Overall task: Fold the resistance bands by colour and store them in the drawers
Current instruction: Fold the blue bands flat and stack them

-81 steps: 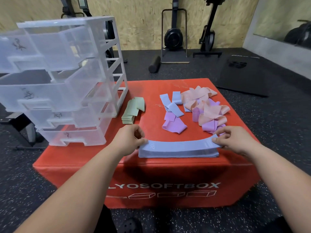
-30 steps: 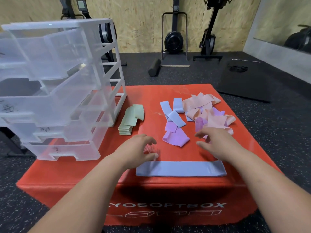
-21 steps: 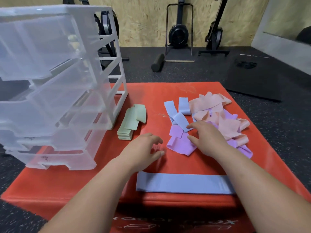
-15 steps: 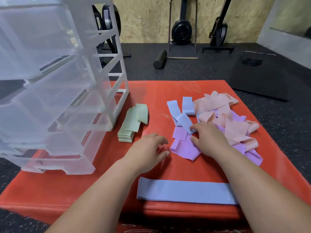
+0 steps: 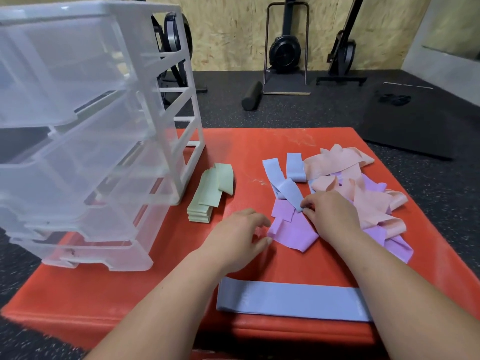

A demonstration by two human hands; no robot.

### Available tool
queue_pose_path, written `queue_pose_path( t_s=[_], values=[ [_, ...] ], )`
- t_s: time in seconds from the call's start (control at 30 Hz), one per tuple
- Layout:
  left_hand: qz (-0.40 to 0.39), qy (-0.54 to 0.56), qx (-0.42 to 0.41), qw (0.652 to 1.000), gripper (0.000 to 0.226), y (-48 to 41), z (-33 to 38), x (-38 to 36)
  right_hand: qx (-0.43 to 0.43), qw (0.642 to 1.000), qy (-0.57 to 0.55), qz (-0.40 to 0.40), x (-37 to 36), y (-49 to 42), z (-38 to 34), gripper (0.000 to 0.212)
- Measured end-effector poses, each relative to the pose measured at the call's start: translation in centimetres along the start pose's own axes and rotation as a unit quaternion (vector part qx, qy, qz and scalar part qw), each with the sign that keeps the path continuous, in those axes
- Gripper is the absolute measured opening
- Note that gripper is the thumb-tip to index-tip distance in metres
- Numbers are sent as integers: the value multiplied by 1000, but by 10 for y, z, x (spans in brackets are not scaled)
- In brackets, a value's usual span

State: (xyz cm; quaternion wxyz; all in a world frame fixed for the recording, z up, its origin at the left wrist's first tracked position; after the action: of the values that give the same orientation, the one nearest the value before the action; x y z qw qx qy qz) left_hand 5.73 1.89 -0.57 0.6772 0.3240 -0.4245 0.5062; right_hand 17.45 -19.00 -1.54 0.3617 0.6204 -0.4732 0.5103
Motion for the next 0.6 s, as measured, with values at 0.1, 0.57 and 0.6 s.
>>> queue_pose_path(
  t_s=[0.1,0.57,0.6],
  values=[
    [-3,-7,4,1000,32,5,2,1,9,1000,18,-7,-2,0,-2,15],
    [29,26,12,999,32,3,4,12,40,990,-135,14,48,5,-5,12],
    [42,37,13,998,31,0,5,14,59,986,-154,26,61,8,-7,13]
  ],
)
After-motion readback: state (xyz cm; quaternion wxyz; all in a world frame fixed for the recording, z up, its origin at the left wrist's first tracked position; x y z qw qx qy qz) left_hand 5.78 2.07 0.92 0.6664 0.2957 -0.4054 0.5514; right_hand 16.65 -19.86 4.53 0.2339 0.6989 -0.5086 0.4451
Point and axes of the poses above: each hand's wrist, its own y-axis away from the middle knuckle, its own x-axis out of the back of the hand, z = x × y, the point moved 6 cm from there along -y, towards the middle knuckle, and after that the axes turned 12 degrees about -z, right-handed, at the moved point
